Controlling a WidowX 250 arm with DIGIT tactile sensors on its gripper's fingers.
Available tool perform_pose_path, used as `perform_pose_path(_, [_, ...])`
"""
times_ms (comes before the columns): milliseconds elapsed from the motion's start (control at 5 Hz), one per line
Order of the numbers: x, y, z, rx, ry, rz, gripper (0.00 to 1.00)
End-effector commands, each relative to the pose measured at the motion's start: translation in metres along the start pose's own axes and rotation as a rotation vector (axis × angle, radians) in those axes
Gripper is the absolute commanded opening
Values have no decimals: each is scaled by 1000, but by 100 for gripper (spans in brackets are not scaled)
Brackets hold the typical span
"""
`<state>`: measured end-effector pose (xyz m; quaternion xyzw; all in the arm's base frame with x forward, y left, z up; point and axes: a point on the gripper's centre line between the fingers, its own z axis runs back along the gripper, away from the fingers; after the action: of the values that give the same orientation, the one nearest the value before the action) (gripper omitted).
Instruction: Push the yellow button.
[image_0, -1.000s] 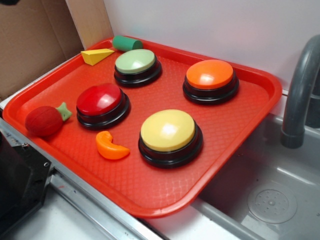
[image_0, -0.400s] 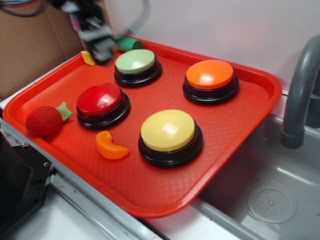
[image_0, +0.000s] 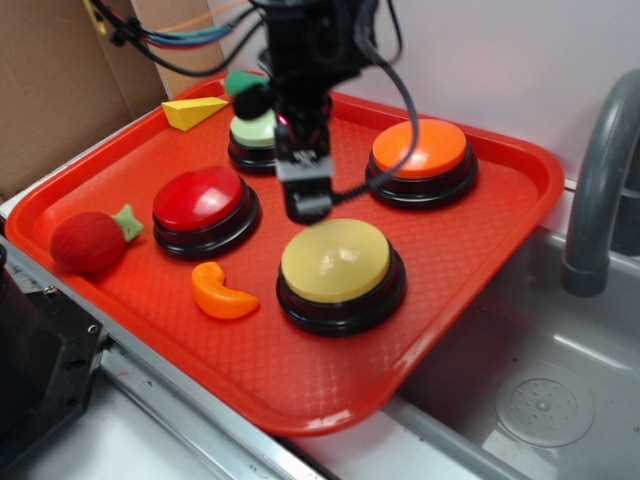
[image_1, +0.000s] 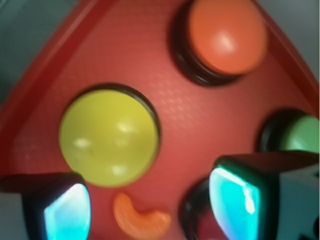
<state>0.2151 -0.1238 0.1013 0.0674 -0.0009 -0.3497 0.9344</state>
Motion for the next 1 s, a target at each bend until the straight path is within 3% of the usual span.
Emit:
perform_pose_path(0, [7, -14, -35, -99, -84, 57, 100])
perform_pose_path(400, [23, -16, -53, -81, -90, 10, 100])
perform_pose_path(600, [19, -13, -37, -62, -135, 21, 100])
perform_pose_path(800, [9, -2, 6, 3, -123, 8, 100])
